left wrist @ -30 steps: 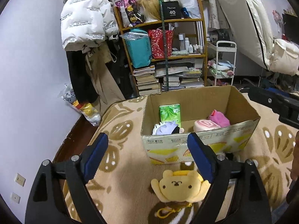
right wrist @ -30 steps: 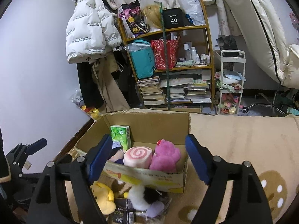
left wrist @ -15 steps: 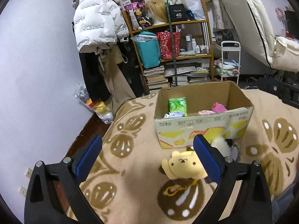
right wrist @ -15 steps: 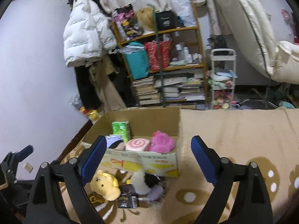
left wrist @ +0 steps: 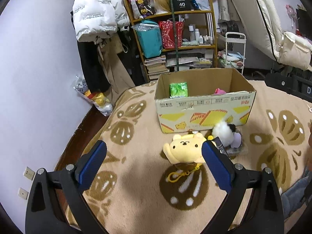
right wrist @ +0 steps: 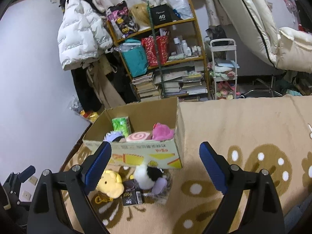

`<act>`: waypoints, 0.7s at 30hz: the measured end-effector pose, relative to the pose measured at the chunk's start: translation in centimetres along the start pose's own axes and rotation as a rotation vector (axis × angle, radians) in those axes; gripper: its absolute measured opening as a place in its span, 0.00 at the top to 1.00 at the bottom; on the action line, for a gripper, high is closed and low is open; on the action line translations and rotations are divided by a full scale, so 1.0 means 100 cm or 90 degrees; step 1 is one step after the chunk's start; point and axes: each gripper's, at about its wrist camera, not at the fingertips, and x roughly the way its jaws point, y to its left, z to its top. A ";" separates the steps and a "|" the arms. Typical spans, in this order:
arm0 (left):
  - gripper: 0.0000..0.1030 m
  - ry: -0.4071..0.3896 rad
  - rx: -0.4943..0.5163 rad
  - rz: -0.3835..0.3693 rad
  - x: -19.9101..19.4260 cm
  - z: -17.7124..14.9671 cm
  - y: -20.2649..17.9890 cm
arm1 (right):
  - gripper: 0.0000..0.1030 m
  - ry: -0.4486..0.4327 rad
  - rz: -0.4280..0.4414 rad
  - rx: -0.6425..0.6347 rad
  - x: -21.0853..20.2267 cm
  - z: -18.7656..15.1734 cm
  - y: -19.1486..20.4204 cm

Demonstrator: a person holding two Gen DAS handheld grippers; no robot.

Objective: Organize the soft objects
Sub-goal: 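Move both grippers back toward the remaining plush toys on the rug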

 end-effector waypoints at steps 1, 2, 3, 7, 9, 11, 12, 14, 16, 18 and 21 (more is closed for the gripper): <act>0.06 0.001 0.001 0.002 0.001 0.000 0.000 | 0.07 0.002 0.000 -0.004 0.001 -0.001 0.001; 0.06 0.003 0.001 0.003 0.002 -0.001 0.000 | 0.07 0.004 -0.001 -0.010 0.001 -0.002 0.003; 0.06 0.004 0.001 0.003 0.003 0.000 0.000 | 0.07 0.005 0.000 -0.013 0.002 -0.002 0.005; 0.06 0.007 -0.003 0.001 0.008 0.000 0.001 | 0.07 0.009 -0.001 -0.033 0.004 -0.003 0.011; 0.06 0.008 -0.005 0.001 0.012 0.000 0.002 | 0.07 0.008 -0.003 -0.048 0.006 -0.002 0.014; 0.06 0.010 -0.006 0.002 0.015 0.001 0.002 | 0.07 0.009 -0.002 -0.053 0.007 -0.002 0.015; 0.06 0.010 -0.007 0.002 0.017 0.000 0.002 | 0.07 0.010 0.000 -0.052 0.008 -0.001 0.014; 0.06 0.010 -0.008 0.001 0.020 0.000 0.002 | 0.07 0.015 0.002 -0.048 0.011 -0.001 0.014; 0.06 0.003 -0.005 0.003 0.022 0.000 0.001 | 0.07 0.022 0.002 -0.044 0.014 -0.002 0.013; 0.06 -0.001 -0.001 0.003 0.025 0.000 -0.001 | 0.07 0.027 0.003 -0.044 0.017 -0.003 0.013; 0.06 -0.002 0.002 0.005 0.029 0.000 -0.004 | 0.07 0.033 0.002 -0.048 0.022 -0.004 0.014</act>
